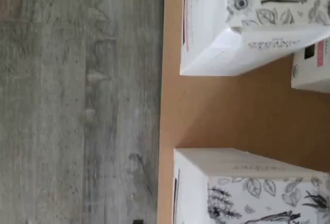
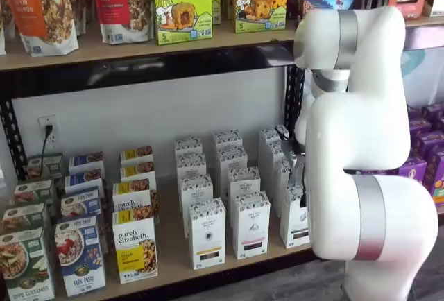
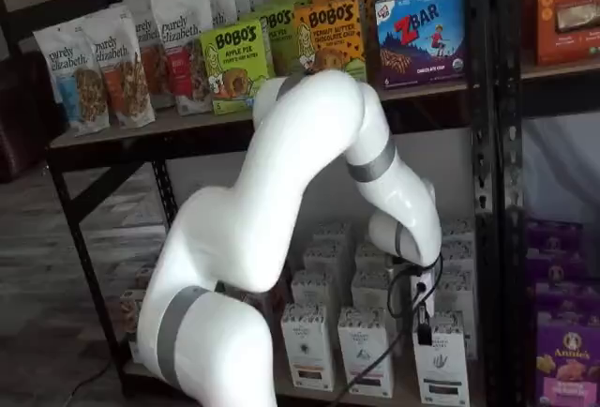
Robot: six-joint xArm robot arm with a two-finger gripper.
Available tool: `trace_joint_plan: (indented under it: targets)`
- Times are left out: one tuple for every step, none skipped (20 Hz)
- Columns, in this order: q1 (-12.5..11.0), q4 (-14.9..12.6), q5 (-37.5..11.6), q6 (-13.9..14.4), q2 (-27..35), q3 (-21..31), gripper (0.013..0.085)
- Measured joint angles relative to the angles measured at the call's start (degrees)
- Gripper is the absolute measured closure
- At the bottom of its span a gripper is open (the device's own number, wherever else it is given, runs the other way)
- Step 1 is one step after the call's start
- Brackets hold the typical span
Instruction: Pick up the white box with a green strip in the middle, on the bottom shelf, the sixth box from the left
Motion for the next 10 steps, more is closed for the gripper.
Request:
trace_joint_plan:
  targets:
    - [0.0, 0.0, -0.1, 0.0, 0.6, -0.6, 0.0130]
    - [0.0, -0.1, -0.2, 0.1, 1.3, -1.2, 0.0130]
    - [0.1, -0.2, -0.3, 0.2, 1.7, -1.7, 0.0130]
    - [0.1, -0.1, -0.4, 0.2, 2.4, -2.5, 0.0130]
    - [0.1, -0.5, -0.3, 0.6, 3.0, -3.2, 0.0130]
    - [0.1, -1.5, -0.3, 1.4, 3.6, -3.8, 0.0130]
    - [0.2, -2.1, -0.3, 2.0, 4.1, -4.3, 0.0130]
    - [0.2, -2.6, -0.3, 2.6, 4.5, -4.7, 0.0130]
    - [0.3, -3.5, -0.2, 3.4, 5.0, -5.1, 0.0130]
    - [0.4, -4.6, -0.2, 4.5, 5.4, -5.6, 0.0130]
